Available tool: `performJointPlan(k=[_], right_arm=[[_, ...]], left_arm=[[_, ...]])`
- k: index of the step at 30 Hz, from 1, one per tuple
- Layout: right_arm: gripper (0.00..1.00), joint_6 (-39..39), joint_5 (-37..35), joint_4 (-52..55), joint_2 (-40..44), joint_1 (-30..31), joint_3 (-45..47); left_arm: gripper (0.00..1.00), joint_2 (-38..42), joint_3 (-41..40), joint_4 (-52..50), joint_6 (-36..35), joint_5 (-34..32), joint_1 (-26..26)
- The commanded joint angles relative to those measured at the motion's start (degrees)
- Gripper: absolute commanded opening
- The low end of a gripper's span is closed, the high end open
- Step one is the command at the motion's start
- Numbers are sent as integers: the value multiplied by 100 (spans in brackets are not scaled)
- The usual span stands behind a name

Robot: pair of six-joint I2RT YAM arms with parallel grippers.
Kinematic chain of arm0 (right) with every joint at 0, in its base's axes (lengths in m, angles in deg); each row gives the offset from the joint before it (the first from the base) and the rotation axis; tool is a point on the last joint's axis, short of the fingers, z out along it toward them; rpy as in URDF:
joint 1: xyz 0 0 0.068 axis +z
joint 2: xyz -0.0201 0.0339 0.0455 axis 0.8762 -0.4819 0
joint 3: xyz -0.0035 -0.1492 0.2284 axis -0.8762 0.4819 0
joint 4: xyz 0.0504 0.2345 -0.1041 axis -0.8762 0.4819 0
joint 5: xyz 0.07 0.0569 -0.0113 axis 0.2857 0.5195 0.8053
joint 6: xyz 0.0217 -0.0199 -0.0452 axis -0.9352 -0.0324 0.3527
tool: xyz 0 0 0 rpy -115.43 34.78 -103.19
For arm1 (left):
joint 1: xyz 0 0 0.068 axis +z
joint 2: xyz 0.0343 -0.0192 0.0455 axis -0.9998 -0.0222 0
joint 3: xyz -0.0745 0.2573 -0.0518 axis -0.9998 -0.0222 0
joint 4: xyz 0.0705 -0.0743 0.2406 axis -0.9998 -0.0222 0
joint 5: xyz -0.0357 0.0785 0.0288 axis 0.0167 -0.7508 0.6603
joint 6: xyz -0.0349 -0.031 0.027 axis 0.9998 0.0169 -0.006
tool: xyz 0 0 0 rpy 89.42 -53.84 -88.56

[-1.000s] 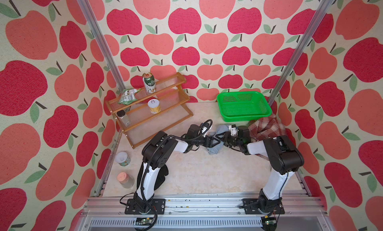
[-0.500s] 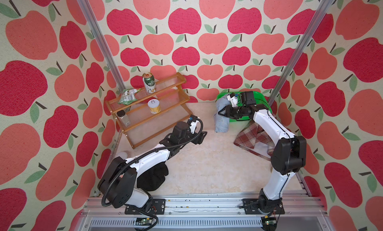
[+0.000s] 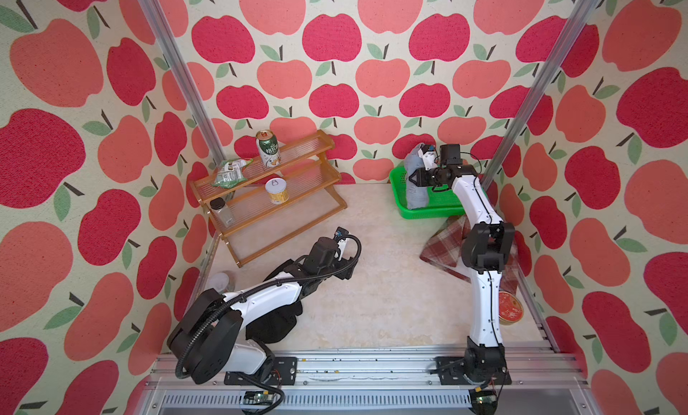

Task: Roll up the skirts
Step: Place the skirt in the basket.

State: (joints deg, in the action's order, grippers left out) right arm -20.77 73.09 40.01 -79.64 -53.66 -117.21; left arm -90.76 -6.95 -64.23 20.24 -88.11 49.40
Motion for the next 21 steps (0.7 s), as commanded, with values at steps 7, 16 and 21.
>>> performJointPlan(k=[7, 16, 21], right_arm=[[28, 769, 481, 672, -739, -60, -1062], [28, 1011, -792, 1890, -644, 377, -784], [28, 706, -1414, 1978, -583, 604, -440]], left_arm=[[79, -602, 227, -116, -297, 111, 258], [79, -668, 261, -159, -254, 242, 369], [79, -541, 225, -214, -201, 336, 440]])
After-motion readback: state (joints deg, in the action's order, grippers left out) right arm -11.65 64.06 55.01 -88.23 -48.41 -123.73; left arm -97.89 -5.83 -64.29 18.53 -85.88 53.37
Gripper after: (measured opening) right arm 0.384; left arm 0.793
